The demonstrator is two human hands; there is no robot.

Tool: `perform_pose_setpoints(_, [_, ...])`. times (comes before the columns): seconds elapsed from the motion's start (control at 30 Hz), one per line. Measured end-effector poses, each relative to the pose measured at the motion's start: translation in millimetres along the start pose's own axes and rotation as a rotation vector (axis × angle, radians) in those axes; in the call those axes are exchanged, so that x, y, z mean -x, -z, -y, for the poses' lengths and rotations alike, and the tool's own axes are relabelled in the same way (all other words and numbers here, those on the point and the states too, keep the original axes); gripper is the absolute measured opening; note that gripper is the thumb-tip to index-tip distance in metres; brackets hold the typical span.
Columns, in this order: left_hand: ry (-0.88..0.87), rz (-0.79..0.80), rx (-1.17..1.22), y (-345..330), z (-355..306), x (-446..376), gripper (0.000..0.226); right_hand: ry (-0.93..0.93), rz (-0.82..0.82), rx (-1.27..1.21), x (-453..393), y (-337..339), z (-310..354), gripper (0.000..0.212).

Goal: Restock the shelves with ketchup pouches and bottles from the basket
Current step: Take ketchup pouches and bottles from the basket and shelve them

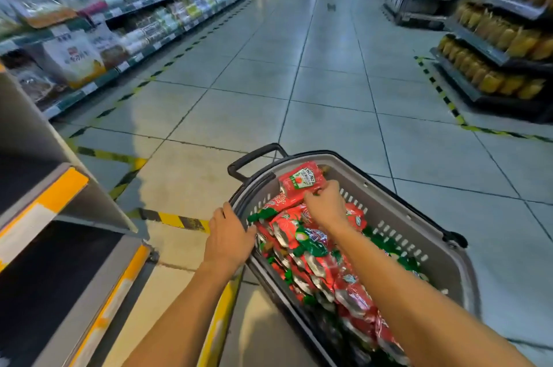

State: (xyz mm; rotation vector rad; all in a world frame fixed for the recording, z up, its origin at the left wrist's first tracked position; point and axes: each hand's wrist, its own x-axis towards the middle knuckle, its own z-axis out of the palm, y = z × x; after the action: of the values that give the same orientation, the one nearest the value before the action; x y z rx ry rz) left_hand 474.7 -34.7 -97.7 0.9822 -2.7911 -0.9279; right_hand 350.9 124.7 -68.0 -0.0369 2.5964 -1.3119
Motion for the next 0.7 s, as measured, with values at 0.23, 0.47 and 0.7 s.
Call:
perform_pose_setpoints(0.23, [0.081, -0.058, 0.054, -27, 5, -22, 0.071, -0.273, 0.013, -0.156, -61, -44, 4, 0.112])
perform_pose_setpoints(0.47, [0.101, -0.082, 0.037, -30, 4, -21, 0.068, -0.403, -0.099, -0.327, -74, -68, -11, 0.105])
perform_pose_setpoints(0.7, [0.126, -0.079, 0.021, -33, 7, 0, 0.071, -0.418, 0.016, -0.551, -52, -56, -21, 0.043])
